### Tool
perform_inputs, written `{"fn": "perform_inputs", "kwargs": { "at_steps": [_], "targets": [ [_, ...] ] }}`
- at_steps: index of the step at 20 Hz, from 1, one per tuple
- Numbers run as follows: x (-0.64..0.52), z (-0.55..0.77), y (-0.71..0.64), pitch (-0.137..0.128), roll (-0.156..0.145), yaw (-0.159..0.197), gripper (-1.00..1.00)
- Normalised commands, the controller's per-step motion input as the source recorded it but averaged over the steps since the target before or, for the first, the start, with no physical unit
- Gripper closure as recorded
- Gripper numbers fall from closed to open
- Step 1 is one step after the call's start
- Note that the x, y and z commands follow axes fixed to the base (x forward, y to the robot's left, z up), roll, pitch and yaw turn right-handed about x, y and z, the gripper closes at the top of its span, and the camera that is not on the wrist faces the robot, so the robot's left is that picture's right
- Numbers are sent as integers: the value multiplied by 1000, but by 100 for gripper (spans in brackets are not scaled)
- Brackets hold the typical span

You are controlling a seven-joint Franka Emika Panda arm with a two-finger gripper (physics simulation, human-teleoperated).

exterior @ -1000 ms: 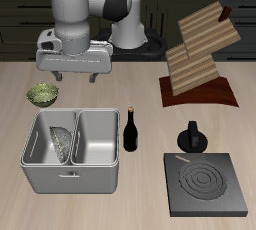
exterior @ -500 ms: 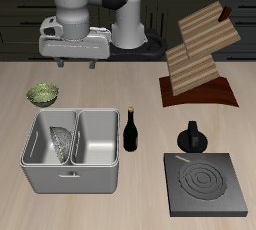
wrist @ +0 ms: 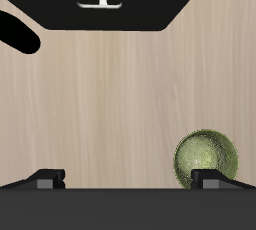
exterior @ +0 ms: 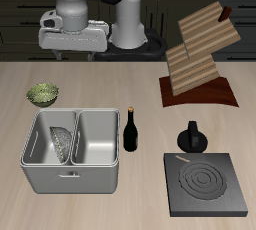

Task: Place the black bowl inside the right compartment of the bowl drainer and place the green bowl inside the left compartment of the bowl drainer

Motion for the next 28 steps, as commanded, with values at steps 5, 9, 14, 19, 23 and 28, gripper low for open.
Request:
{"fn": "perform_inputs", "kwargs": {
  "at_steps": [5, 9, 14, 19, 23, 28],
  "targets": [
    [-216, -89, -62, 9, -4, -24, -100],
    [-288, -46, 142, -9, 41, 10, -100],
    [-104, -60, 48, -3, 28, 15, -100],
    [-91, -96, -433, 14, -41, -11, -100],
    [-122, -27, -325, -6, -46, 6, -100],
    [-145, -57, -321, -6, -25, 4, -100]
  ]
}}
